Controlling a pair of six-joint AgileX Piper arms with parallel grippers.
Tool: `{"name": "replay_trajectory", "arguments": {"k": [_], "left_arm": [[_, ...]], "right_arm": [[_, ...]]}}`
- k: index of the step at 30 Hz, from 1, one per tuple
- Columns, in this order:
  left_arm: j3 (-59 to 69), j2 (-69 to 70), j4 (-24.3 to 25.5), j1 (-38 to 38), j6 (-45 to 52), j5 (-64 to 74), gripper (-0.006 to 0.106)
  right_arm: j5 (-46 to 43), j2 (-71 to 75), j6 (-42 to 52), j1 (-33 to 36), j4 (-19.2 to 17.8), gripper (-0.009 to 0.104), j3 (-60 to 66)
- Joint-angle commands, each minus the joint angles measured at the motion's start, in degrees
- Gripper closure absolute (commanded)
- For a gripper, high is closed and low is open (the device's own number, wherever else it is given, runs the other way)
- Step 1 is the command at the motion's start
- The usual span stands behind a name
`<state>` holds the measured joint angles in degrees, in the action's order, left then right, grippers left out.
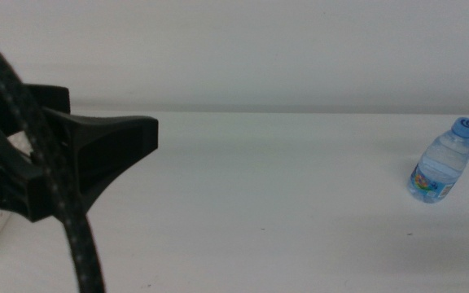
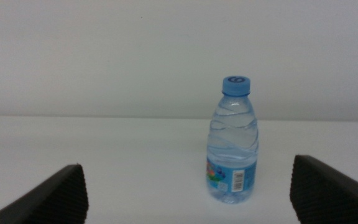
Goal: Use arms to grab the bottles and put them into the dustbin to the left of the table.
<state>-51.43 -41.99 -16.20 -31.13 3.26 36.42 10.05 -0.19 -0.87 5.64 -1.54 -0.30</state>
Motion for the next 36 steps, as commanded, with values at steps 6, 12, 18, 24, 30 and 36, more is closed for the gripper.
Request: {"name": "replay_trajectory", "arguments": {"k": [6, 12, 18, 24, 30, 36], "left_arm": [[0.26, 0.17, -0.12, -0.28, -0.19, -1.21, 0.007], [0.26, 0.17, -0.12, -0.28, -0.19, -1.21, 0.007], [0.26, 0.17, -0.12, -0.28, -0.19, -1.21, 0.007], [0.26, 0.17, -0.12, -0.28, -0.08, -1.21, 0.007], [0.26, 0.17, -0.12, -0.28, -0.08, -1.21, 0.007], [0.26, 0.17, -0.12, -0.28, -0.08, -1.3, 0.007]], "right_arm": [[-5.85, 1.62, 0.87, -0.53, -2.72, 0.009, 2.34], [-7.43, -7.39, 0.87, -0.53, -2.72, 0.009, 2.33], [-16.65, -20.74, 0.87, -0.53, -2.72, 0.009, 2.22], [-19.92, -30.57, 0.87, -0.53, -2.72, 0.009, 2.22], [-20.12, -31.86, 0.17, -0.36, -2.61, 0.009, 2.35], [-20.3, -32.49, 0.17, -2.12, -2.61, 0.009, 2.43]]}}
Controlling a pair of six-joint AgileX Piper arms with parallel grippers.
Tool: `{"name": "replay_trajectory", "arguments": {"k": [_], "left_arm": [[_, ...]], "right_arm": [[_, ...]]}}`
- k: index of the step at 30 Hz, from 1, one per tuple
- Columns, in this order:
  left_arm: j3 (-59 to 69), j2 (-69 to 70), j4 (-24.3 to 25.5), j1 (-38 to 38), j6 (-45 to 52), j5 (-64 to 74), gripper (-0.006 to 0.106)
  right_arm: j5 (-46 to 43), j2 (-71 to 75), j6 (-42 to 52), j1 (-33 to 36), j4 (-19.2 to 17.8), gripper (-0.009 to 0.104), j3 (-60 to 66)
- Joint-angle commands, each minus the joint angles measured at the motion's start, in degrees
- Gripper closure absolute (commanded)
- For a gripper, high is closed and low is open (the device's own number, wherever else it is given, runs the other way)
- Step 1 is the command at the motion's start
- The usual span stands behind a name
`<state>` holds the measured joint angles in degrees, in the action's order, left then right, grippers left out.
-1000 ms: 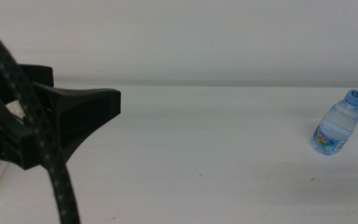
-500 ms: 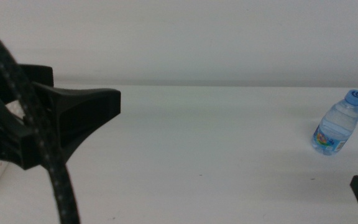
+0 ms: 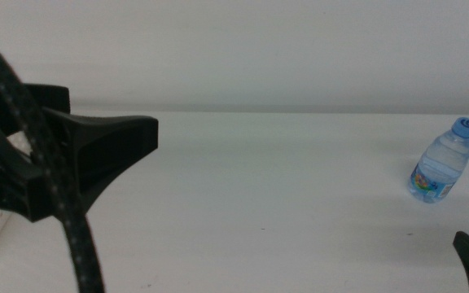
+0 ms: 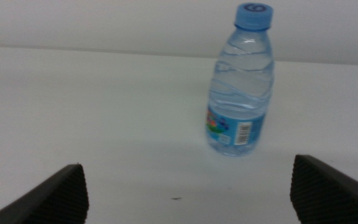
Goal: Use arms to grab the bottles and put them into the dustbin to the left of the table.
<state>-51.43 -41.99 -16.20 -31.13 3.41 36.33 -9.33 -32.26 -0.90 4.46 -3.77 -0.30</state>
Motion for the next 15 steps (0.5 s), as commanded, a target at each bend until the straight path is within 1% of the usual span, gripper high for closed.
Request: {"name": "replay_trajectory", "arguments": {"k": [1, 6, 11, 15], "left_arm": [[0.26, 0.17, -0.12, -0.28, -0.22, -1.34, 0.007], [0.26, 0.17, -0.12, -0.28, -0.22, -1.34, 0.007], [0.26, 0.17, -0.12, -0.28, -0.22, -1.34, 0.007], [0.26, 0.17, -0.12, -0.28, -0.22, -1.34, 0.007]], "right_arm": [[-1.85, -0.83, 0.2, -1.94, -0.28, 0.009, 2.43], [-4.14, -2.5, -2.59, -7.27, -0.28, 0.009, 2.43], [-6.67, -5.63, -2.48, -7.39, -0.28, 0.009, 2.43], [-9.59, -11.68, -2.48, -7.39, -0.28, 0.009, 2.43]]}}
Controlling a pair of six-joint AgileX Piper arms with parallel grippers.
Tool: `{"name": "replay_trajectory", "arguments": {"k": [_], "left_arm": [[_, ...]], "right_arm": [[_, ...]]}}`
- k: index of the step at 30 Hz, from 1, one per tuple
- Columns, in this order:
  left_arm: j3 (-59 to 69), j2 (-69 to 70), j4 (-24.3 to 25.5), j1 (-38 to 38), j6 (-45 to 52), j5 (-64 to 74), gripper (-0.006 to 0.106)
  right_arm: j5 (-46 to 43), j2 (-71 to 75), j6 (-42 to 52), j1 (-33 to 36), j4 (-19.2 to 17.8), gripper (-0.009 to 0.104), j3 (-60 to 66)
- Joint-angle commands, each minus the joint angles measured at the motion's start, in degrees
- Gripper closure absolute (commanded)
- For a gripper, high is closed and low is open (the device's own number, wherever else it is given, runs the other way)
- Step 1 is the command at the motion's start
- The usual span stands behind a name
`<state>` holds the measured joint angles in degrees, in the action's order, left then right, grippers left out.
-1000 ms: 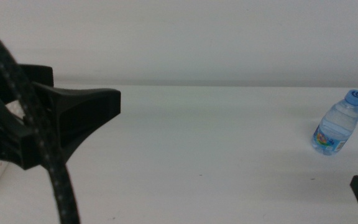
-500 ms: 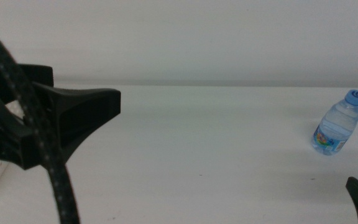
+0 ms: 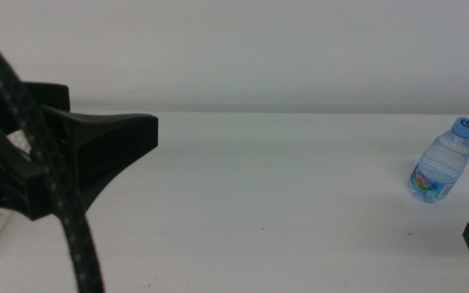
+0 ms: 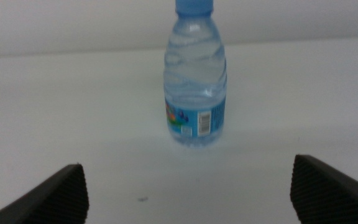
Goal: Use arms to grab the bottles and put them into the dustbin to the left of the table.
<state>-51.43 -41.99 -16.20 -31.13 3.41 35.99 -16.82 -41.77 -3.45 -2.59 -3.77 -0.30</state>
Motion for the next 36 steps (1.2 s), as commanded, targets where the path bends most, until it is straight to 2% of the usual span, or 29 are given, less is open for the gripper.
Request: {"name": "replay_trajectory", "arguments": {"k": [1, 6, 14, 23, 26, 36], "left_arm": [[0.26, 0.17, -0.12, -0.28, -0.22, -1.0, 0.007], [0.26, 0.17, -0.12, -0.28, -0.22, -1.0, 0.007], [0.26, 0.17, -0.12, -0.28, -0.22, -1.0, 0.007], [0.26, 0.17, -0.12, -0.28, -0.22, -1.1, 0.007], [0.26, 0.17, -0.12, -0.28, -0.22, -1.1, 0.007], [0.26, 0.17, -0.12, -0.28, -0.22, -1.47, 0.007]], "right_arm": [[-2.94, -3.73, 0.07, -0.33, -0.28, 0.009, 2.43], [-7.73, -9.75, 0.48, -0.49, -0.28, 0.009, 2.43], [-20.85, -18.77, 0.48, -5.61, -0.28, 0.009, 2.43], [-35.61, -28.61, 3.45, -6.03, 0.15, 0.009, 2.11], [-37.94, -32.82, 5.14, -6.03, 0.91, 0.009, 1.63], [-37.94, -44.3, 9.11, -6.03, 1.17, 0.009, -5.11]]}}
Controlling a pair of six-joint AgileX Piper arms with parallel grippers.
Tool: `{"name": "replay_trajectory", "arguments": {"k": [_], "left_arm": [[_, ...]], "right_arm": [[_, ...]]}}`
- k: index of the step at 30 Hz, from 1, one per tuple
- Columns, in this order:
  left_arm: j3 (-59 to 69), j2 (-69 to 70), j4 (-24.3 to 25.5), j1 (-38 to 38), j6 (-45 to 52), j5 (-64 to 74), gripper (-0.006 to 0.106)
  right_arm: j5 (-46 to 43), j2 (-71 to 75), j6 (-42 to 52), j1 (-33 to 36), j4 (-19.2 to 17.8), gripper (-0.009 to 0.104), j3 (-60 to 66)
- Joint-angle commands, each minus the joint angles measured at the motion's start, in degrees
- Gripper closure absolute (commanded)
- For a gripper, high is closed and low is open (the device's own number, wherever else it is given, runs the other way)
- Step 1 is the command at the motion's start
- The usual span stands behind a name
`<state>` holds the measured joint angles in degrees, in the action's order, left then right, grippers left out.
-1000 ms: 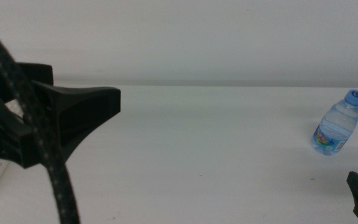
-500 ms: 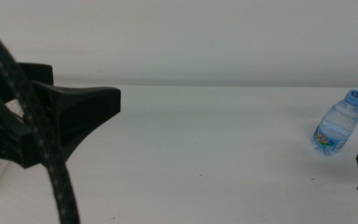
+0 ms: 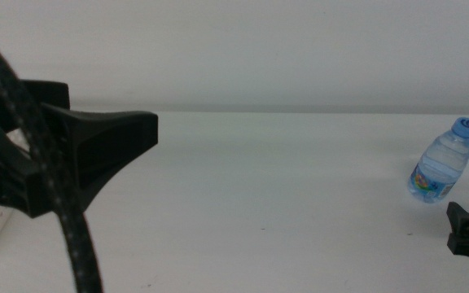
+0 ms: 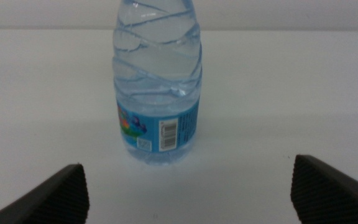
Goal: Use arms to grab the bottles and put them into the dustbin to the left of the table.
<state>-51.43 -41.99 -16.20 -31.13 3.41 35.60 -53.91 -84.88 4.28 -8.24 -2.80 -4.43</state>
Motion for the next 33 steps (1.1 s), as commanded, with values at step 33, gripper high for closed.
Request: {"name": "replay_trajectory", "arguments": {"k": [33], "left_arm": [[0.26, 0.17, -0.12, -0.28, -0.22, -1.17, 0.007]], "right_arm": [[1.18, -17.21, 1.77, 2.57, -3.41, 0.009, -15.4]]}}
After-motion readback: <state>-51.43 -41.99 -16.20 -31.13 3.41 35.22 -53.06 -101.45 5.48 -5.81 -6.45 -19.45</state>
